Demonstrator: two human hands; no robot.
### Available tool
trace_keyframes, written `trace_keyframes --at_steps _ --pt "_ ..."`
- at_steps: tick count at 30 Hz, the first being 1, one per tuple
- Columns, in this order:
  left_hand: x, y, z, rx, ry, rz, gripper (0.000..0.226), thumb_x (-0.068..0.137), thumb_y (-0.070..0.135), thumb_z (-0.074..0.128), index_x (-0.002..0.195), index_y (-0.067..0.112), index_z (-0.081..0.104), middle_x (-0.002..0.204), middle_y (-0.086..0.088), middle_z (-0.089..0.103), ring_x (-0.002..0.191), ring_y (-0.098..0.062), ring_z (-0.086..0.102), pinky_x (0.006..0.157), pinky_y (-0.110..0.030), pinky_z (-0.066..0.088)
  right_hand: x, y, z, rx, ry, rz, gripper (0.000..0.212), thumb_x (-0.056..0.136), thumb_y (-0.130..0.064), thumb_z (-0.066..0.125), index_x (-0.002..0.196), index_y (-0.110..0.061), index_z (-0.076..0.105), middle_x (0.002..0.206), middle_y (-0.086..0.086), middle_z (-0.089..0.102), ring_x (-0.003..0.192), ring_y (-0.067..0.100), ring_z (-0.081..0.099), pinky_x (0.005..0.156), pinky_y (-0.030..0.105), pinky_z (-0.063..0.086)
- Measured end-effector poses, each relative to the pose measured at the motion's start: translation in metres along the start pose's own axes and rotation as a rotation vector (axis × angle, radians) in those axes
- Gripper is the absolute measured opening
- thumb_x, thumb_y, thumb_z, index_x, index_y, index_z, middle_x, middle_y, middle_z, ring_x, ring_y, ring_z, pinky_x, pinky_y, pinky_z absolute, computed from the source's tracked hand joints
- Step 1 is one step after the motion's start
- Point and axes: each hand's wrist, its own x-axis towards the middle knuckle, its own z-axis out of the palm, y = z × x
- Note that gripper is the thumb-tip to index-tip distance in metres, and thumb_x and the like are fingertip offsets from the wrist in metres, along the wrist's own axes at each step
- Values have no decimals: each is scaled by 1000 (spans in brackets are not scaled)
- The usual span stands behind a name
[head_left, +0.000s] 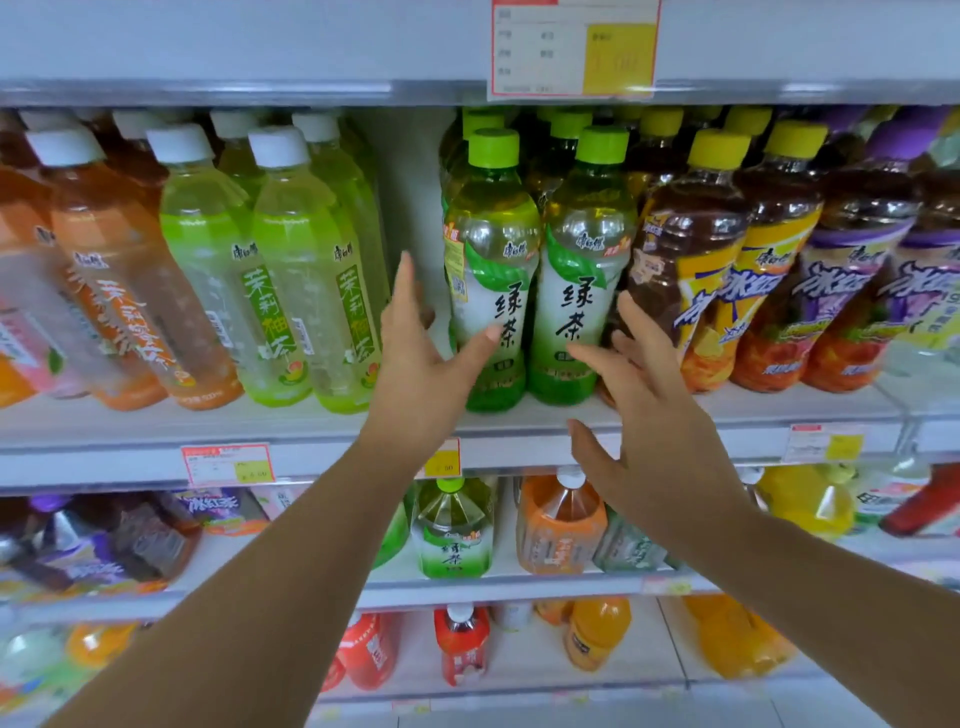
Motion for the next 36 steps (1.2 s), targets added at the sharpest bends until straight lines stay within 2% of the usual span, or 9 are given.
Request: trace_keyframes --at_steps 4,9,14,17,19,22,25,32,36 --pt "-57 -25 -13 -6 149 82 45 91 11 57 129 32 44 128 2 53 116 -7 53 91 -12 41 -44 -10 15 65 -70 28 39 82 -27 51 120 -20 56 130 3 51 112 15 48 78 22 45" --pt "-116 -86 -19 122 151 -13 27 90 2 55 104 24 61 101 15 63 94 5 59 83 -7 42 -93 -21 61 138 -258 136 32 78 -18 56 110 -19 63 107 -1 64 99 17 58 79 23 46" --pt "-125 -150 -31 317 118 -88 29 86 -1 55 107 18 63 111 2 59 100 -5 54 91 -17 41 -97 -29 123 227 -425 274 57 83 -17 65 136 -17 42 124 6 50 110 22 50 81 24 39" --pt "-112 -177 -48 417 137 -27 38 82 -4 58 117 13 59 115 0 51 109 -13 48 93 -5 29 -81 -27 164 196 -395 284 81 82 -25 68 146 -12 22 141 11 34 128 25 37 103 30 33" --pt "-101 -196 -57 442 155 -14 45 81 -2 61 123 10 53 121 -5 49 114 -16 45 93 -6 26 -72 -27 188 173 -349 318 88 80 -32 70 147 -8 18 142 16 32 129 31 35 105 34 32" --pt "-85 -219 -60 446 162 -14 53 80 5 65 129 9 46 126 -11 46 119 -19 38 94 -10 24 -67 -28 212 127 -268 380 89 77 -43 70 144 -7 23 138 14 36 124 29 36 100 34 33" --pt "-78 -229 -55 420 196 76 53 79 14 70 125 11 45 122 0 43 119 -19 39 98 -20 29 -69 -26 225 155 -145 368 87 71 -46 74 139 -8 34 132 10 42 121 26 39 99 31 33" --pt "-69 -264 -52 275 260 292 62 77 28 76 123 35 36 122 5 45 121 -19 46 103 -40 40 -73 -18 239 201 -53 304 86 68 -48 72 139 -19 34 126 -3 43 116 12 36 95 17 26" --pt "-60 -285 -52 268 327 411 58 79 30 72 123 37 36 121 9 47 120 -15 47 104 -38 39 -73 -13 249 203 28 261 85 63 -50 65 138 -22 34 118 -6 41 112 10 34 90 12 23"
